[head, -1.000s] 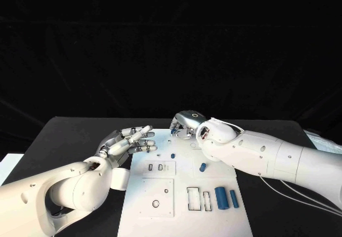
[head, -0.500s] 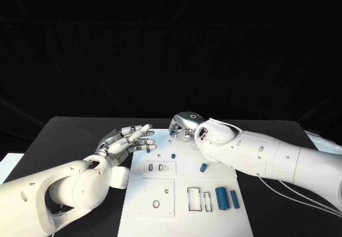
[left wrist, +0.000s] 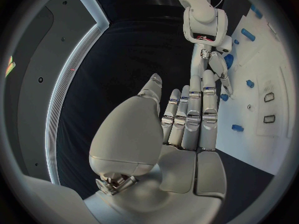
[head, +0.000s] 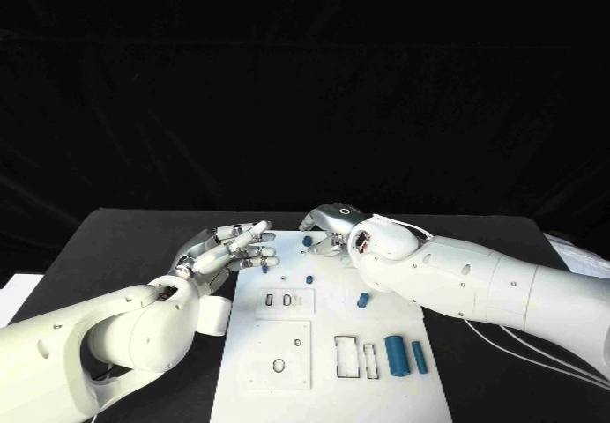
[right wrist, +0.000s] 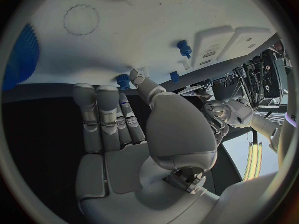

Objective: Assemble the parts on the task board

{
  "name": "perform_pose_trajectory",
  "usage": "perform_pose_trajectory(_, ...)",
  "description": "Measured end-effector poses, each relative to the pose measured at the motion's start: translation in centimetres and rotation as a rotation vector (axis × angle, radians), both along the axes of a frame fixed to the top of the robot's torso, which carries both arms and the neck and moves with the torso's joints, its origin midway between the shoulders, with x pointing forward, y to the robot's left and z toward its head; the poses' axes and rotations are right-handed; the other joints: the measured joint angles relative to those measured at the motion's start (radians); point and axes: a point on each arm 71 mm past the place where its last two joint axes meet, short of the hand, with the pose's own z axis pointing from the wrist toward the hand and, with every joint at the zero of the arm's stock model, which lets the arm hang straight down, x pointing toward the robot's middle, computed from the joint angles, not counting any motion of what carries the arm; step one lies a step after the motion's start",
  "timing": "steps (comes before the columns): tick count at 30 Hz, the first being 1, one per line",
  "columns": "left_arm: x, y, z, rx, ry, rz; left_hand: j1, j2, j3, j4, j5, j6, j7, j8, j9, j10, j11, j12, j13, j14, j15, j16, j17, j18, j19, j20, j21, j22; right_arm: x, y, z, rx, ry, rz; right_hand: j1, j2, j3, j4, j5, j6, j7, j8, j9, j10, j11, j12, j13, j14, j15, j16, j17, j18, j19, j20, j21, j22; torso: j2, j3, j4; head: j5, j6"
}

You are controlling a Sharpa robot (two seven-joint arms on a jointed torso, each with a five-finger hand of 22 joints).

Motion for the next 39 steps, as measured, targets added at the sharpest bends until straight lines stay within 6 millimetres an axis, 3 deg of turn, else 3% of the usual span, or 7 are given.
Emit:
perform_pose_trajectory(4, 0.1, 0.2, 0.0, 0.002, 0.001, 0.003, -0.001, 0.001, 0.0, 0.0, 0.0, -0.002, 0.001, 0.0, 0.0, 0.0, 0.0, 0.0, 0.0, 0.0, 0.0, 0.0, 0.0, 0.0, 0.0, 0.0, 0.0, 0.0, -0.8, -1.1, 0.4, 0.019, -0.016, 0.006, 0.025, 0.025, -0.007, 0.007, 0.011, 0.046, 0.013, 0.011, 0.007, 0.083, -0.016, 0.043, 0.009, 0.008, -0.008, 0.02, 0.024, 0.0, 0.02, -0.007, 0.015, 0.029, 0.0, 0.0007, -0.0004, -0.001, 0.002)
perform_pose_trajectory(10, 0.3, 0.9, -0.1, 0.009, 0.002, 0.02, -0.001, 0.001, 0.0, 0.0, 0.0, -0.002, 0.001, 0.0, 0.0, 0.0, 0.0, 0.0, 0.0, 0.0, 0.0, 0.0, 0.0, 0.0, 0.0, 0.0, 0.0, 0.0, -2.5, -4.4, 2.1, 0.064, -0.039, -0.003, 0.027, 0.027, 0.001, 0.027, 0.031, 0.087, 0.01, 0.012, 0.007, 0.212, -0.031, 0.088, 0.011, 0.033, -0.019, 0.087, 0.102, 0.0, 0.069, -0.019, 0.066, 0.109, -0.002, 0.0035, -0.0089, 0.003, 0.008)
perform_pose_trajectory(14, 0.6, 1.3, -0.2, 0.012, 0.003, 0.031, -0.001, 0.001, -0.003, -0.003, 0.0, -0.002, 0.001, 0.0, 0.0, -0.004, 0.004, 0.0, 0.0, 0.0, 0.0, 0.0, 0.0, 0.0, 0.0, 0.0, 0.0, 0.0, -3.1, -7.0, 3.4, 0.101, -0.022, -0.045, -0.001, 0.003, -0.016, 0.051, 0.074, 0.101, -0.005, 0.012, 0.006, 0.387, -0.056, 0.173, 0.055, 0.039, -0.047, 0.148, 0.179, -0.002, 0.11, -0.041, 0.11, 0.185, -0.005, 0.0066, -0.0197, 0.005, 0.011)
perform_pose_trajectory(19, 0.8, 1.4, -0.3, 0.011, 0.004, 0.033, -0.001, 0.001, -0.003, -0.003, 0.0, -0.001, 0.001, 0.0, 0.0, -0.004, 0.004, 0.0, 0.0, 0.0, 0.0, 0.0, 0.001, 0.0, 0.0, 0.0, 0.0, 0.0, -3.2, -9.8, 3.4, 0.141, 0.047, -0.132, -0.045, -0.041, -0.073, 0.095, 0.116, 0.1, -0.025, 0.012, 0.005, 0.52, -0.096, 0.282, 0.144, 0.039, -0.065, 0.27, 0.348, -0.04, 0.185, -0.064, 0.187, 0.326, -0.01, 0.0112, -0.0285, 0.0, 0.014)
perform_pose_trajectory(23, 0.9, 1.3, -0.3, 0.01, 0.005, 0.032, -0.001, 0.001, -0.003, -0.003, 0.0, -0.001, 0.001, 0.0, 0.0, -0.004, 0.004, 0.0, 0.0, 0.0, 0.0, 0.0, 0.001, 0.0, 0.0, 0.0, 0.0, 0.0, -3.0, -11.1, 3.1, 0.153, 0.106, -0.192, -0.041, -0.038, -0.158, 0.149, 0.139, 0.083, -0.034, 0.012, 0.005, 0.488, -0.107, 0.532, 0.429, 0.039, -0.065, 0.365, 0.479, -0.053, 0.212, -0.071, 0.234, 0.404, -0.011, 0.015, -0.0333, -0.003, 0.015)
perform_pose_trajectory(27, 0.9, 1.3, -0.4, 0.008, 0.007, 0.027, -0.001, 0.001, -0.003, -0.003, 0.0, -0.001, 0.001, 0.0, 0.0, -0.004, 0.004, 0.0, 0.0, 0.0, 0.0, 0.0, 0.001, 0.0, 0.0, 0.0, 0.0, 0.0, -2.6, -11.8, 2.7, 0.151, 0.157, -0.235, 0.0, -0.027, -0.226, 0.207, 0.141, 0.064, -0.025, 0.016, 0.005, 0.443, -0.089, 0.799, 0.749, 0.039, -0.065, 0.438, 0.594, -0.055, 0.232, -0.059, 0.271, 0.47, -0.011, 0.0177, -0.036, -0.012, 0.016)
perform_pose_trajectory(39, 0.9, 1.1, -0.4, 0.004, 0.009, 0.019, -0.001, 0.001, -0.003, -0.003, 0.0, -0.001, 0.001, 0.0, 0.0, -0.004, 0.004, 0.0, 0.0, 0.0, 0.0, 0.0, 0.002, 0.0, 0.0, 0.0, 0.0, 0.0, -1.6, -11.1, 1.6, 0.104, 0.234, -0.277, 0.04, -0.013, -0.267, 0.242, 0.141, 0.041, -0.016, 0.024, 0.005, 0.452, -0.08, 0.974, 0.968, 0.039, -0.057, 0.484, 0.643, -0.071, 0.249, -0.048, 0.295, 0.527, -0.01, 0.0179, -0.0351, -0.016, 0.012)
